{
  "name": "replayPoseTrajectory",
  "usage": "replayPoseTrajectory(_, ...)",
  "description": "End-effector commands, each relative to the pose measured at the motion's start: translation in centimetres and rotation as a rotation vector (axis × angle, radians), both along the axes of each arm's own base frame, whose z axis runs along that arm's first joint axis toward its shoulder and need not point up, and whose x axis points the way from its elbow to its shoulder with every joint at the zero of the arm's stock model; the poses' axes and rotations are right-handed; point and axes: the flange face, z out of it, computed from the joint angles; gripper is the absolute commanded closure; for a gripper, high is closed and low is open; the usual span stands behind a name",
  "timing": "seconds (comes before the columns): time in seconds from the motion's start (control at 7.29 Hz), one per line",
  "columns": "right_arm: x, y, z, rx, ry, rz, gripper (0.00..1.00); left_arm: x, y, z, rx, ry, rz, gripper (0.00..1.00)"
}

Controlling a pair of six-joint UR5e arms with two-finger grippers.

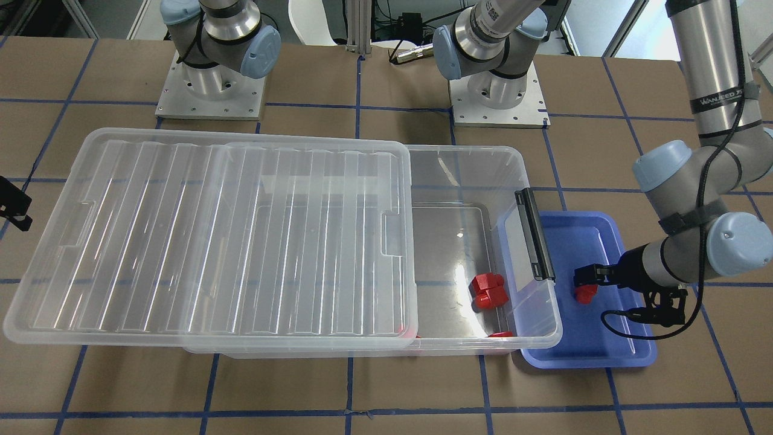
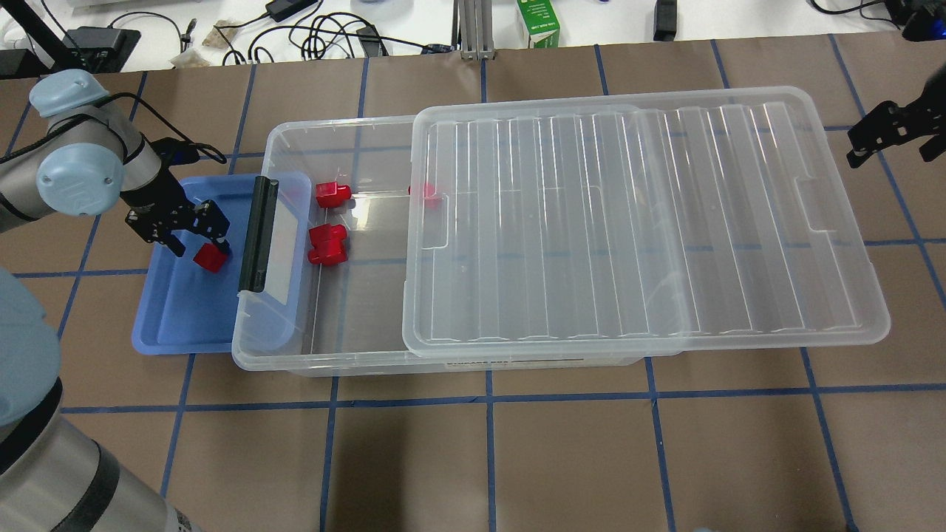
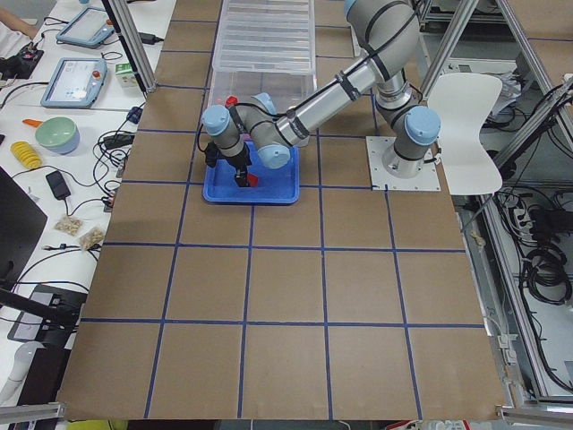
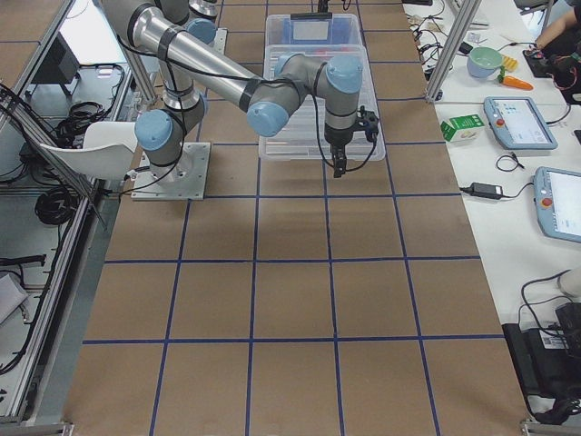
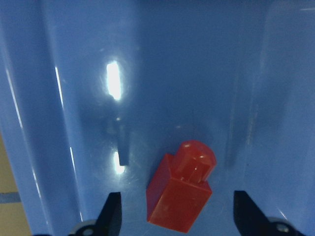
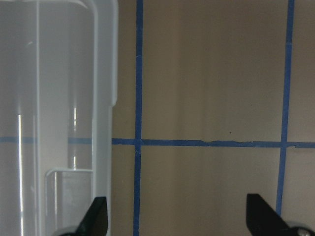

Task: Place red block in blue tray from box

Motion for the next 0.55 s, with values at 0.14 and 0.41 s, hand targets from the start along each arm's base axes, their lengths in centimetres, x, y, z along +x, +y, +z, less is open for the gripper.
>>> replayPoseTrajectory(0.14,-1.0,0.2,-1.6,0.039,-0.015,-0.017,0.0,-1.9,1.6,14.4,-0.037,-0.009,-0.022,0.0)
replayPoseTrajectory(0.41,-0.5,1.2,-3.7,0.106,-0.047,-0.023,0.0,-5.6,3.7,23.4,-0.081,-0.029,-0.063,0.0)
